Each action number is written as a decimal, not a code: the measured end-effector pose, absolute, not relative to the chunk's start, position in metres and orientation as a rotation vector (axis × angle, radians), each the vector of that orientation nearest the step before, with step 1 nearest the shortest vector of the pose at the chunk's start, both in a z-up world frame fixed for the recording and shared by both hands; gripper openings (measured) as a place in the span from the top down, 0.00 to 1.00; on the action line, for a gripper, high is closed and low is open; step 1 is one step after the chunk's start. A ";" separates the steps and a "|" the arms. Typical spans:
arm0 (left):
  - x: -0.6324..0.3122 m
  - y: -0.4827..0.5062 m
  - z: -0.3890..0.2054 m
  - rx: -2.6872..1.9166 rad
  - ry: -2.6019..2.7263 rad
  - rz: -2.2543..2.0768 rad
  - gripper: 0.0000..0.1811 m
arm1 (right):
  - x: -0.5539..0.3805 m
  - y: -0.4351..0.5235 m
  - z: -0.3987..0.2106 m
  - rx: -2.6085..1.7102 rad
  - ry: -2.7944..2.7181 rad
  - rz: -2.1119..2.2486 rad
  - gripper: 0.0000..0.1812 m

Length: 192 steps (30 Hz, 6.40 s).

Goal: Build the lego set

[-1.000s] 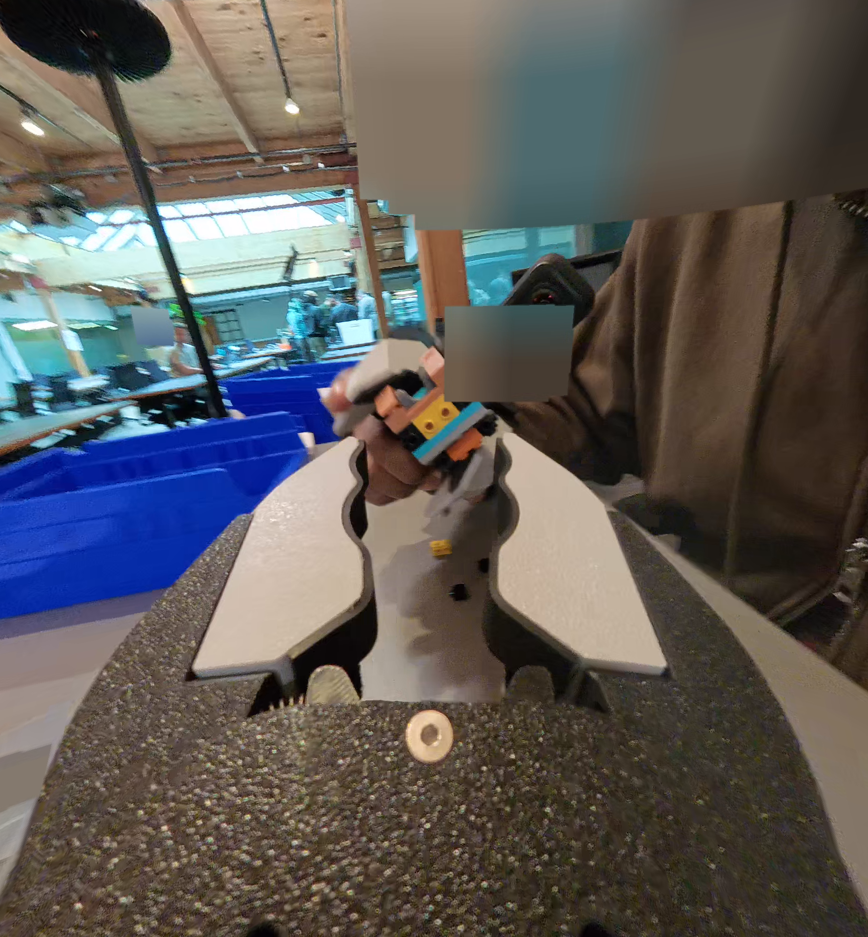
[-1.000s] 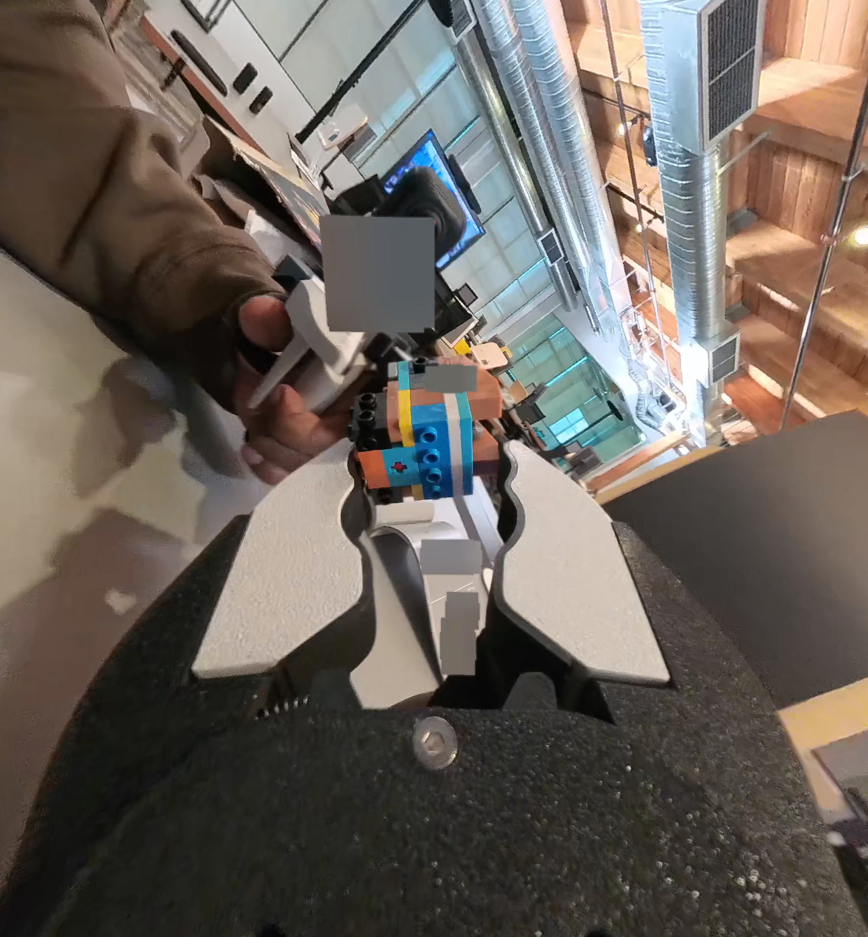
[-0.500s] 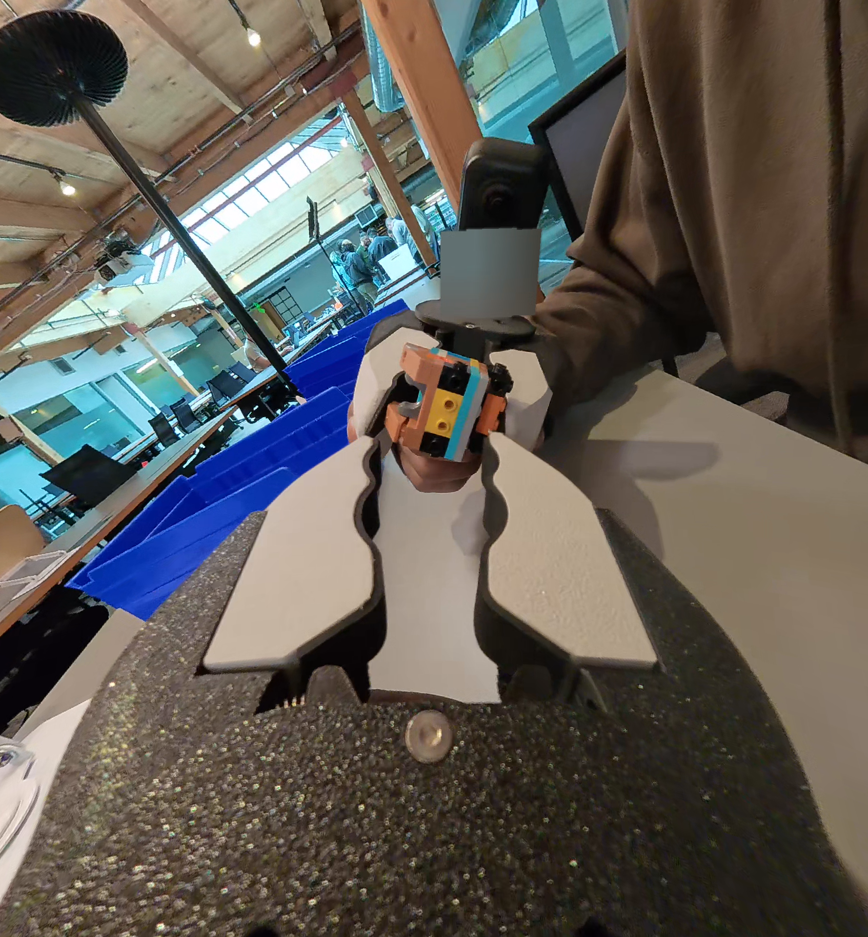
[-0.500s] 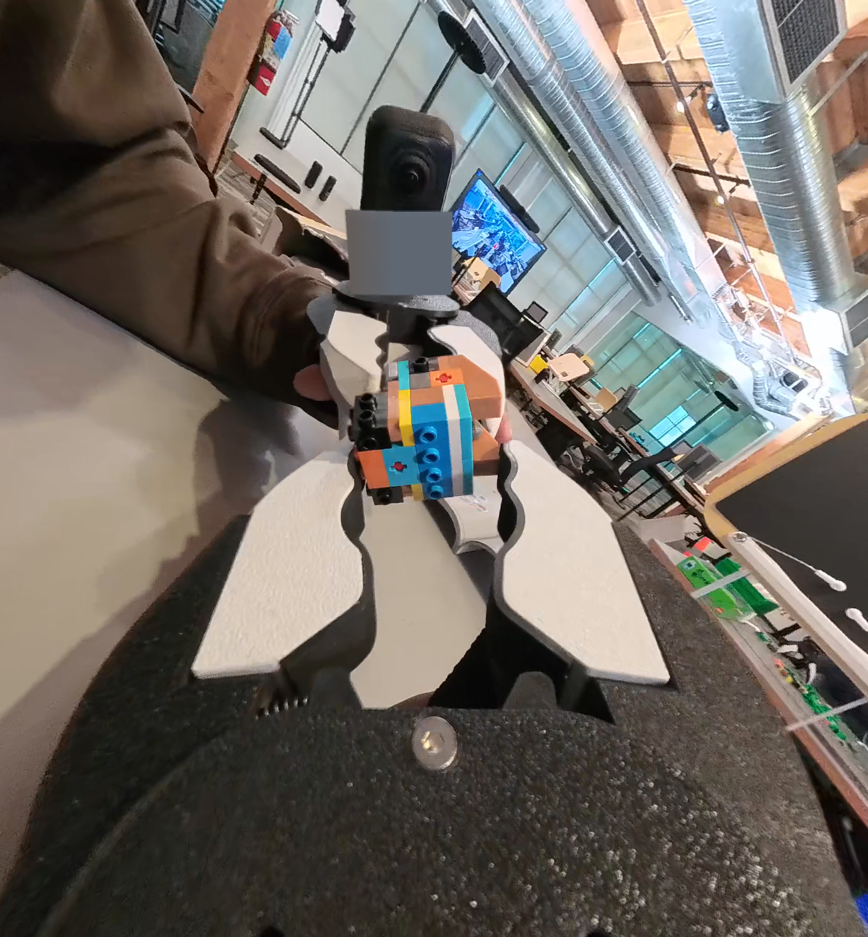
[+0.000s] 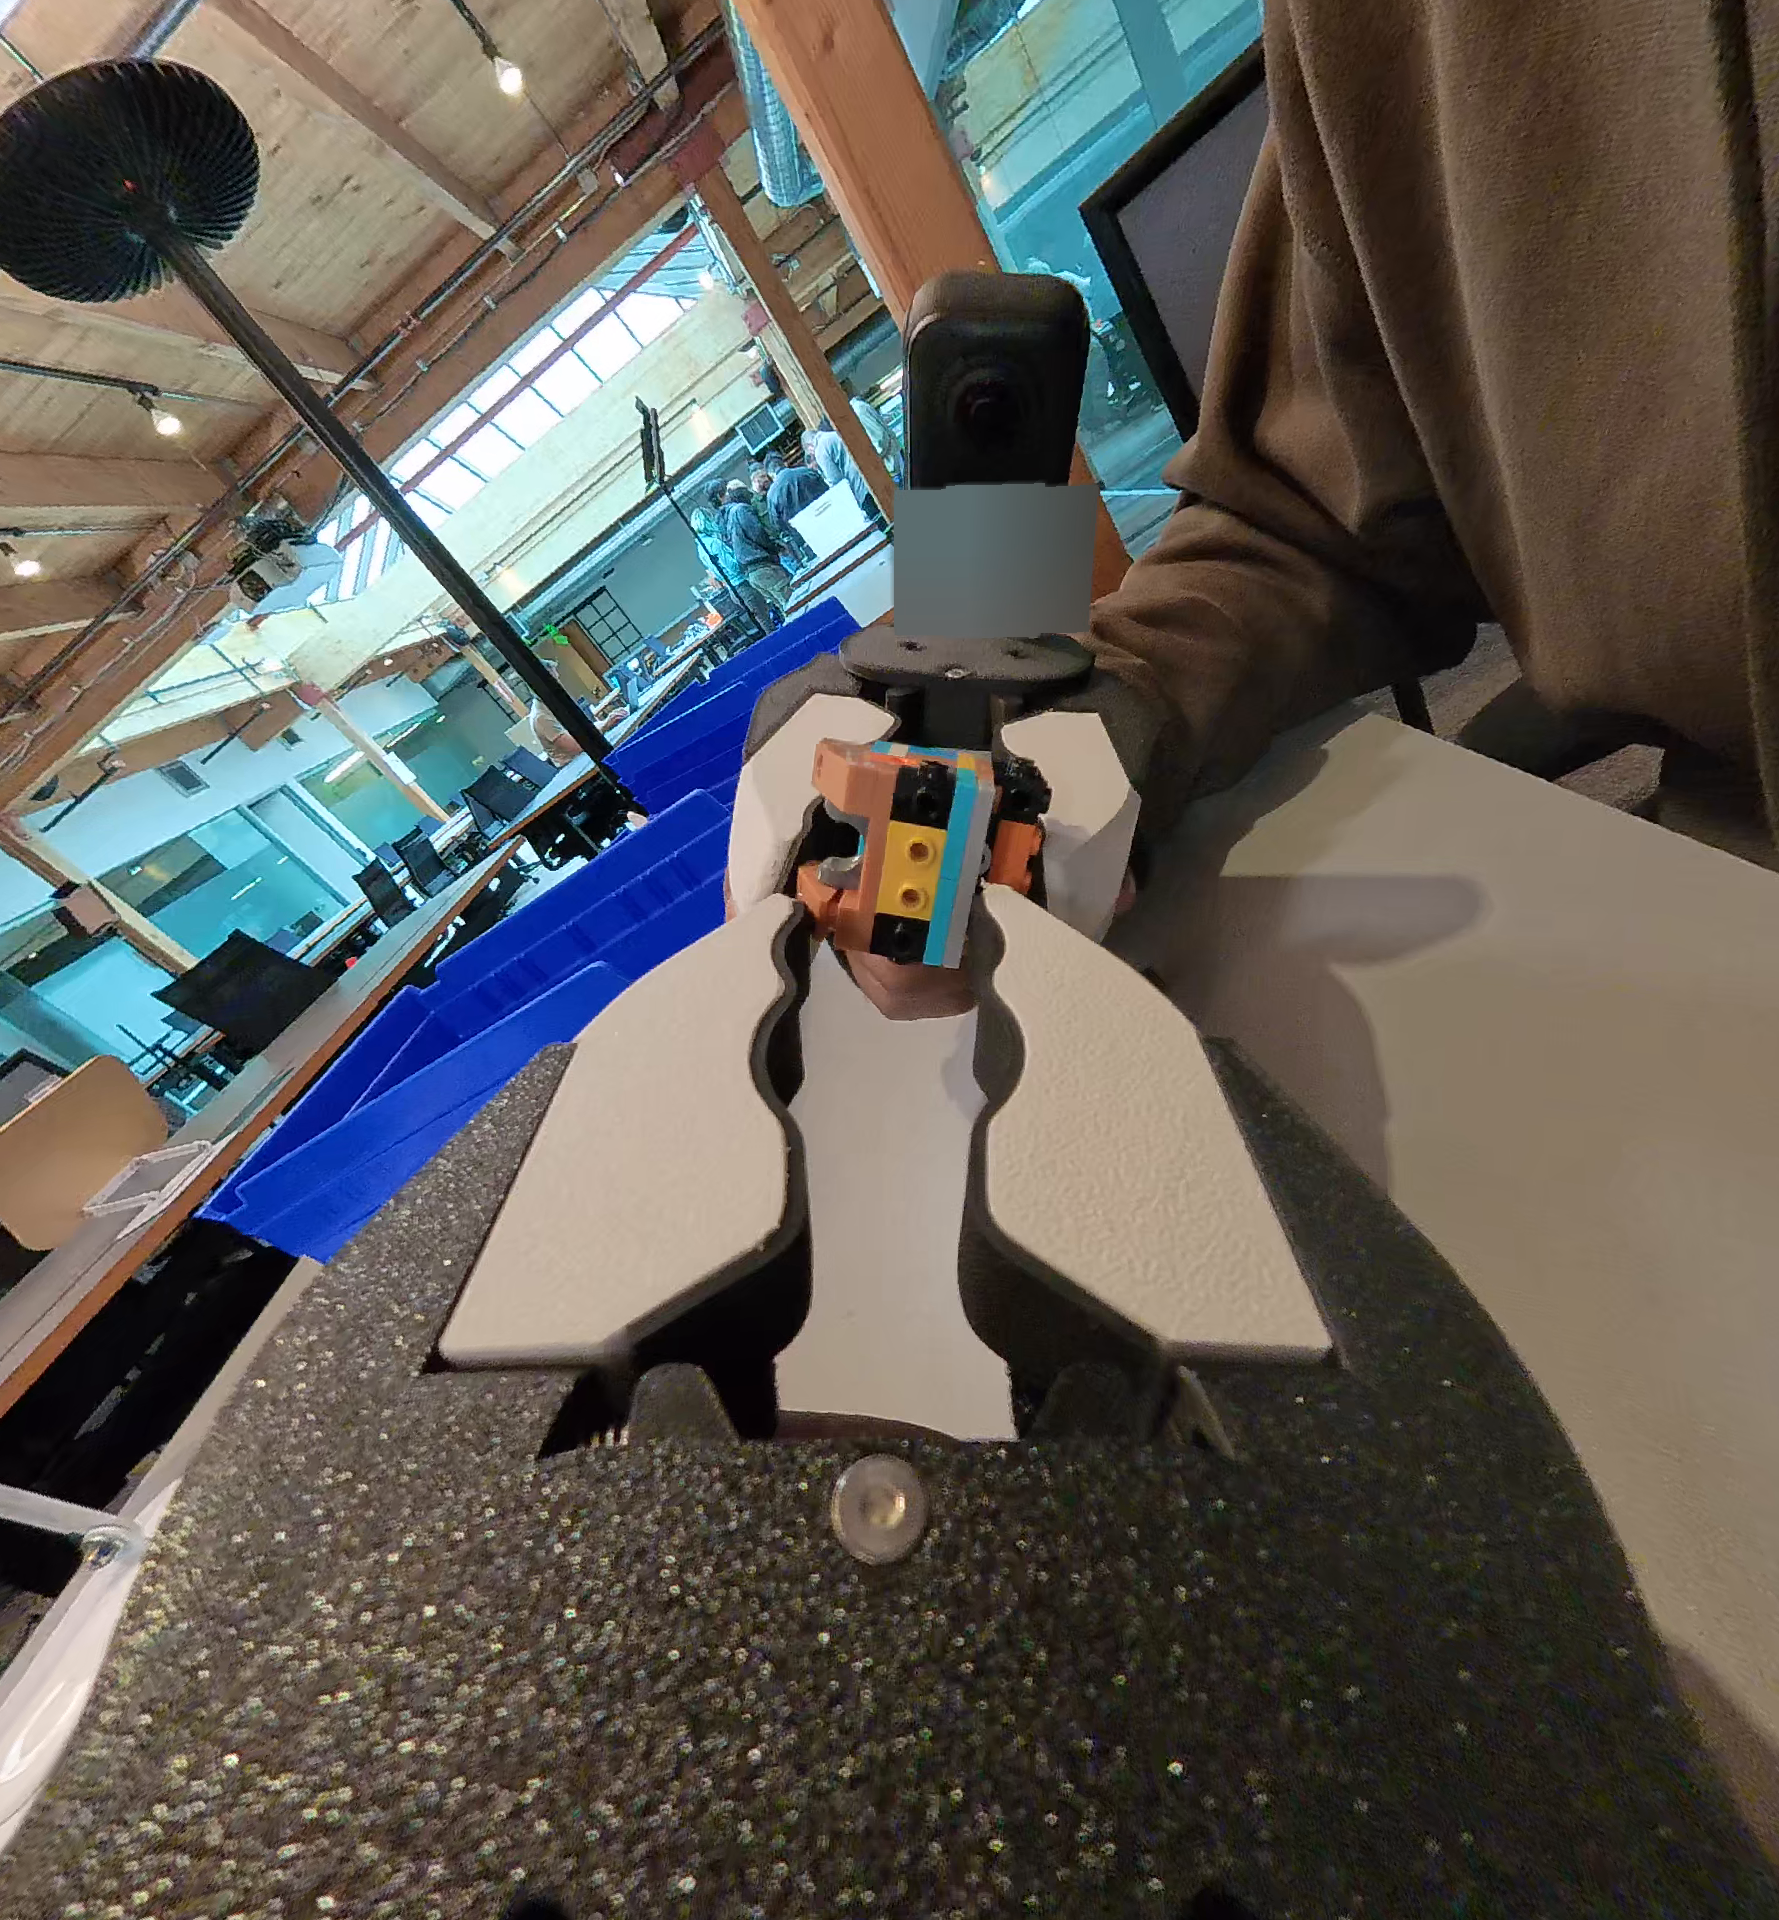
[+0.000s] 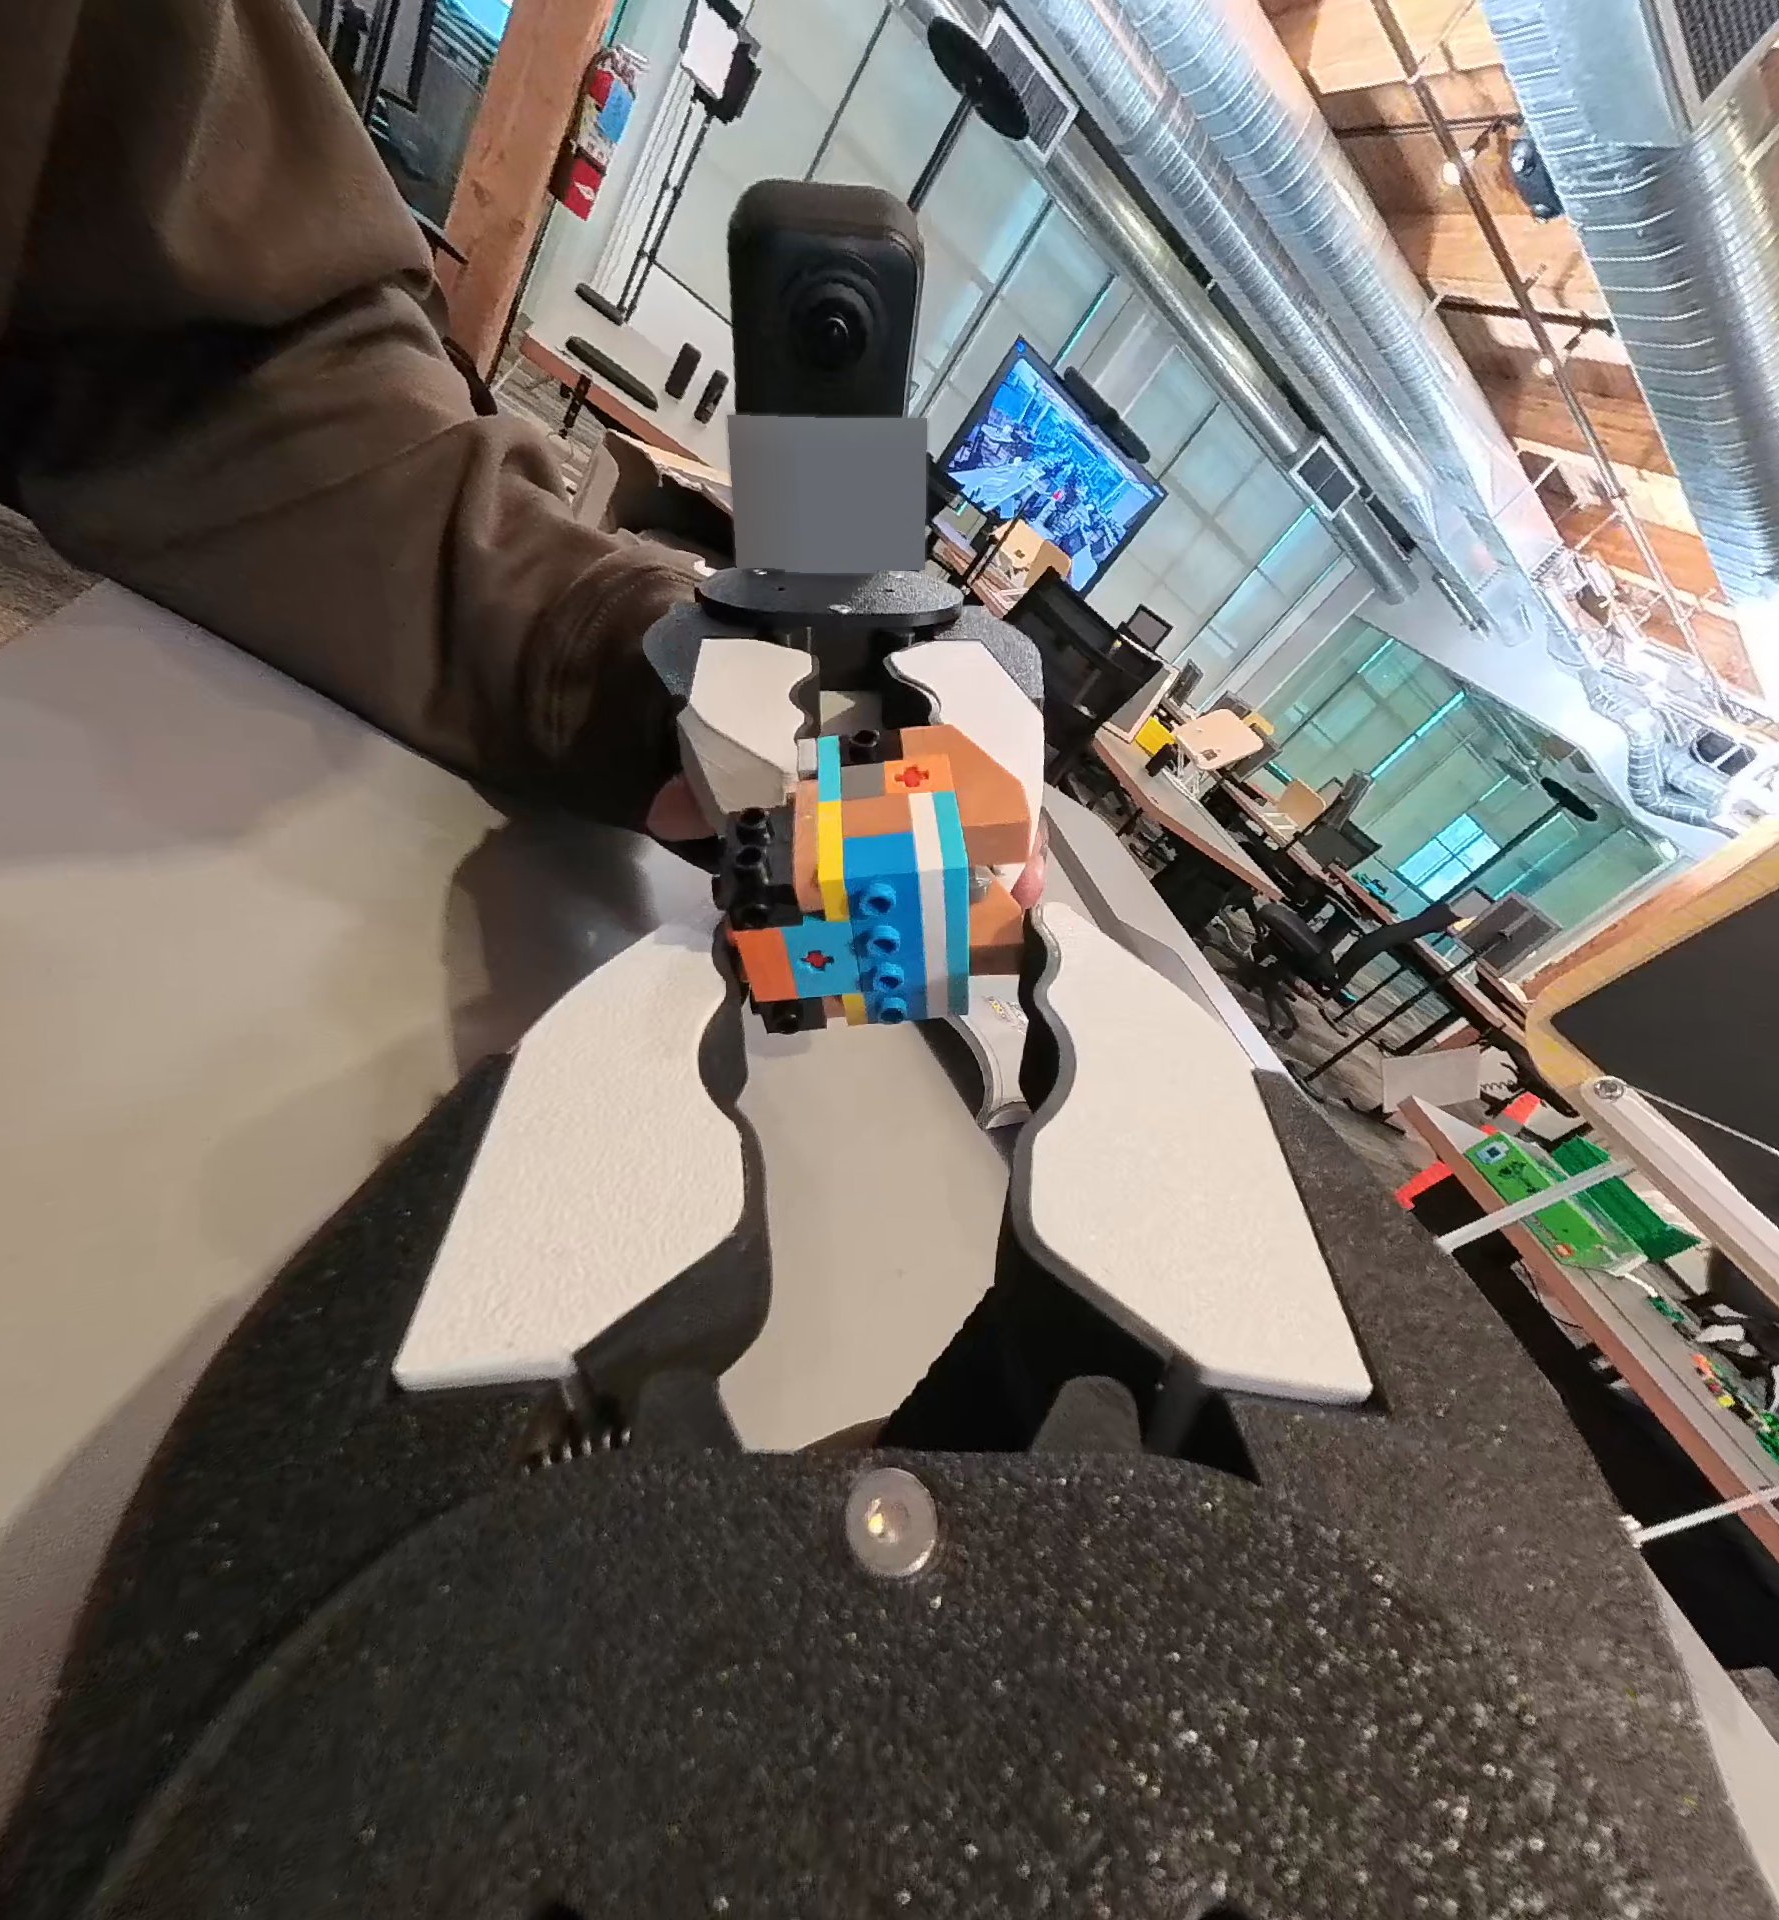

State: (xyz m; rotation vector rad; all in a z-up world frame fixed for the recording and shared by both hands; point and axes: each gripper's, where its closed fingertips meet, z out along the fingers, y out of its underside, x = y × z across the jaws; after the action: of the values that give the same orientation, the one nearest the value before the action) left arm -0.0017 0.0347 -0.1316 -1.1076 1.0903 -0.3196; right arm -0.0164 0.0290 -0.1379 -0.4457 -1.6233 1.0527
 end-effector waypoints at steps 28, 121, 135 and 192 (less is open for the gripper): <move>-0.003 0.039 -0.129 -1.085 1.037 -0.310 0.85 | -0.018 0.034 -0.135 -0.452 -1.606 1.008 0.72; -0.027 0.078 -0.187 -1.366 1.096 -0.062 0.76 | -0.039 0.093 -0.195 -1.802 -1.454 1.807 0.80; -0.033 0.111 -0.198 -1.531 0.918 0.072 0.71 | -0.045 0.112 -0.188 -2.108 -0.979 2.082 0.80; -0.031 0.073 -0.171 -1.427 1.024 -0.198 0.70 | -0.053 0.159 -0.197 -1.321 -1.519 0.922 0.80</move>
State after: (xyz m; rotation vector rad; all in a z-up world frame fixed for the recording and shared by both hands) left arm -0.0313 0.0734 -0.1711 -1.4272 1.0236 -0.1979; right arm -0.0526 0.1588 -0.1968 -1.3215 -1.5190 0.9216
